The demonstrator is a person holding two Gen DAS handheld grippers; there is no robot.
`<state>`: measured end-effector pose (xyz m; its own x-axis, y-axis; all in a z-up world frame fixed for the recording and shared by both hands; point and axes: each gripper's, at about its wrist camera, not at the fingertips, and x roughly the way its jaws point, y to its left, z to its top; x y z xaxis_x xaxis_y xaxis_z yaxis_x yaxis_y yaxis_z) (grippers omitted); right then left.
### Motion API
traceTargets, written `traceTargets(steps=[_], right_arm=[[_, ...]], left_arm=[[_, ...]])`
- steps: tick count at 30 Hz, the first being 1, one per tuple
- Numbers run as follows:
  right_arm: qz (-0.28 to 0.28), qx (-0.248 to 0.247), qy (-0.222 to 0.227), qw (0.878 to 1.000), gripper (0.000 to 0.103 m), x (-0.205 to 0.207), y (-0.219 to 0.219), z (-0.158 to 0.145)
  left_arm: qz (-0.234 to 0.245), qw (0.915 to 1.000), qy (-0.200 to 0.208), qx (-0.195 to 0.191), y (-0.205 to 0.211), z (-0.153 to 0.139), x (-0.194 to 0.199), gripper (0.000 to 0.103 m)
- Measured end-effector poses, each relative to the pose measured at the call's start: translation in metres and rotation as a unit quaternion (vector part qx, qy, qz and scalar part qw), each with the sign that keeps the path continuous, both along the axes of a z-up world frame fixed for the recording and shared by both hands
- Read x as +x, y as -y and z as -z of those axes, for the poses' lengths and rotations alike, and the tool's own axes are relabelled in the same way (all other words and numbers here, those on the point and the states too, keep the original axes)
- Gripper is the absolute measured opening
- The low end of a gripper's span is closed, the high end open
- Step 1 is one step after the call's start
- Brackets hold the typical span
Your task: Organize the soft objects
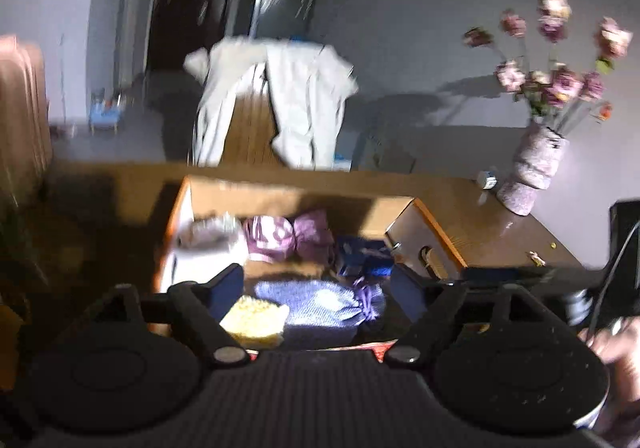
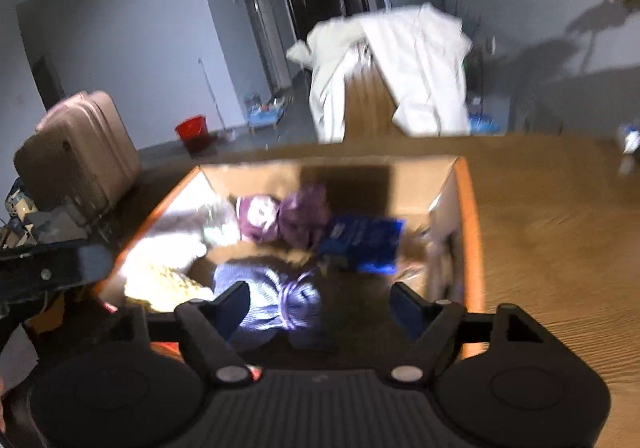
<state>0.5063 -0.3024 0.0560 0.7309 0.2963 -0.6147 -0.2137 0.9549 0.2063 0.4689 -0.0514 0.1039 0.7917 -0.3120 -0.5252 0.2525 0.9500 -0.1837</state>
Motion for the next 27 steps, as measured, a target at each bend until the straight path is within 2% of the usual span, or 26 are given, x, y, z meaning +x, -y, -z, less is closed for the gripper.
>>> traceTargets(steps=[2,5,9,14,17,19,23,27], right_arm=[[0.006,-0.013,0.024,1.0,0.083,-0.026,0.014,-0.019],[0.012,-0.018,0.054,0.998,0.086,-0.064,0.033,-0.039],[0.015,-0.018,0.085,0.996,0.09,-0.108,0.048,-0.059],[0.018,-0.021,0.125,0.992,0.091,-0.154,0.048,-0.068],[0.01,-0.018,0.158,0.987,0.092,-0.197,0.043,-0.051],[0.002,-0.018,0.164,0.986,0.092,-0.223,0.04,-0.032],[-0.014,-0.005,0.149,0.989,0.092,-0.271,0.03,0.016],[-0.016,-0.007,0.123,0.992,0.092,-0.311,0.022,0.055]], left_arm=[[0.008,0.9993,0.033,0.017,-0.001,-0.012,-0.026,0.096],[0.015,0.9968,0.071,0.035,-0.002,-0.025,-0.063,0.099],[0.018,0.9945,0.095,0.041,-0.001,-0.036,-0.096,0.1],[-0.012,0.9906,0.125,0.054,0.002,-0.041,-0.135,0.102],[-0.027,0.9844,0.16,0.068,0.003,-0.024,-0.177,0.103],[-0.034,0.9818,0.169,0.079,0.006,-0.008,-0.204,0.103],[-0.023,0.9855,0.16,0.052,0.005,0.032,-0.251,0.103],[-0.013,0.9887,0.139,0.056,0.008,0.066,-0.284,0.103]])
